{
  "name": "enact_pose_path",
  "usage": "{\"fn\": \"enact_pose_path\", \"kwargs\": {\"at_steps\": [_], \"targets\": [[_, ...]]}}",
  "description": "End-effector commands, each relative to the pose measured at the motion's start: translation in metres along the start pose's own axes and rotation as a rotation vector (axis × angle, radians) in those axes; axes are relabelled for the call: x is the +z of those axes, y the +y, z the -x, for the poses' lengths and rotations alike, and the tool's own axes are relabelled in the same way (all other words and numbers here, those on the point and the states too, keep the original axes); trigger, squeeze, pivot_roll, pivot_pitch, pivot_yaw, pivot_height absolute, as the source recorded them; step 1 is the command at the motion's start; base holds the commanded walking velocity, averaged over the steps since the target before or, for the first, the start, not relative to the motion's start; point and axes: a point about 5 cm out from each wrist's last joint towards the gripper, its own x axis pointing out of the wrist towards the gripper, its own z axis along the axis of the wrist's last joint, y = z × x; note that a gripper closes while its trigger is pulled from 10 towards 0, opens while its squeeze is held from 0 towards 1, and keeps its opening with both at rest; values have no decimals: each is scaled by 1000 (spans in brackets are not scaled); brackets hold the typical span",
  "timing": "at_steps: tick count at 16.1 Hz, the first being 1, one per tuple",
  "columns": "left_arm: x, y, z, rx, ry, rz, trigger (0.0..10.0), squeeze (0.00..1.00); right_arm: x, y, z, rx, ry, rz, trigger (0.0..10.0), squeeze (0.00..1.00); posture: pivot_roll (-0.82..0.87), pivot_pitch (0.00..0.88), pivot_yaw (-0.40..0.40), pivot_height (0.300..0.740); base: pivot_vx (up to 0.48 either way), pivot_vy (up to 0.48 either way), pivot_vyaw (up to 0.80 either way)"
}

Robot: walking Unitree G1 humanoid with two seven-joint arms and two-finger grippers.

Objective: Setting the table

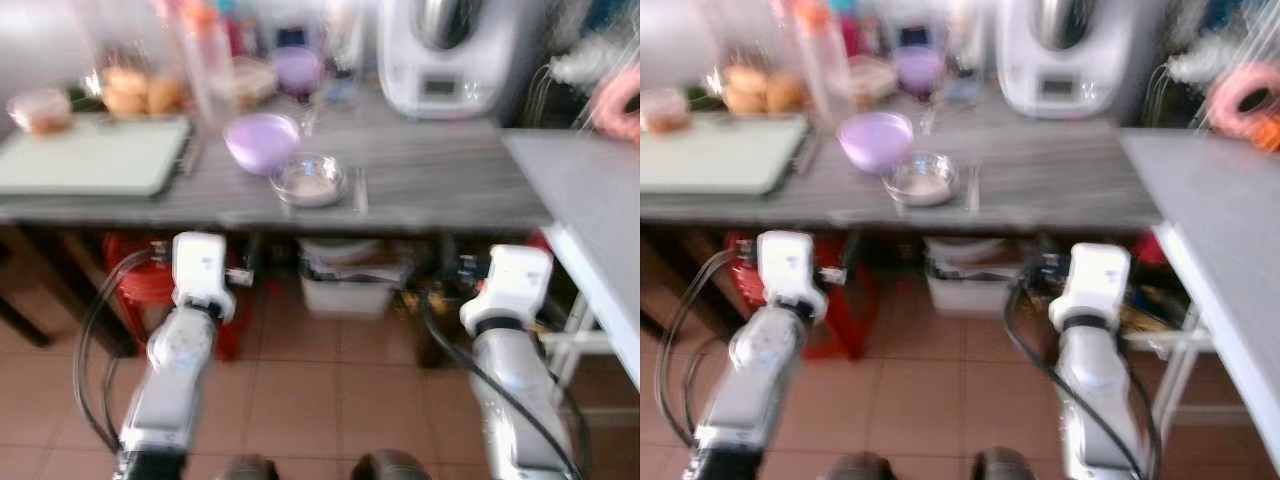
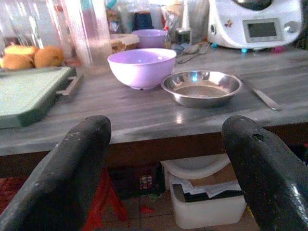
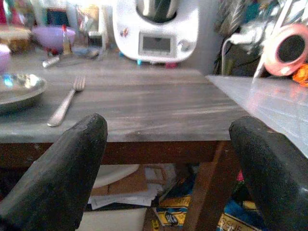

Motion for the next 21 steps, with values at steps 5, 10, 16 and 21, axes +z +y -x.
{"fn": "enact_pose_path", "kwargs": {"at_steps": [5,10,16,21], "targets": [[-2,1,-2,7,11,15,10000,0,1,2,0,1,-9,-14,10000,0,-58,0,34,740,0,0,0],[7,-8,-8,-63,-27,31,10000,0,9,6,-11,30,-44,3,10000,0,-54,0,34,740,0,-60,480],[6,-10,-8,-84,-25,45,10000,0,7,5,-12,22,-28,-19,10000,0,-61,0,36,740,0,-322,0],[7,-10,-10,-94,-28,49,10000,0,6,2,-13,19,-28,-16,10000,0,-62,0,36,740,0,-324,-640]]}}
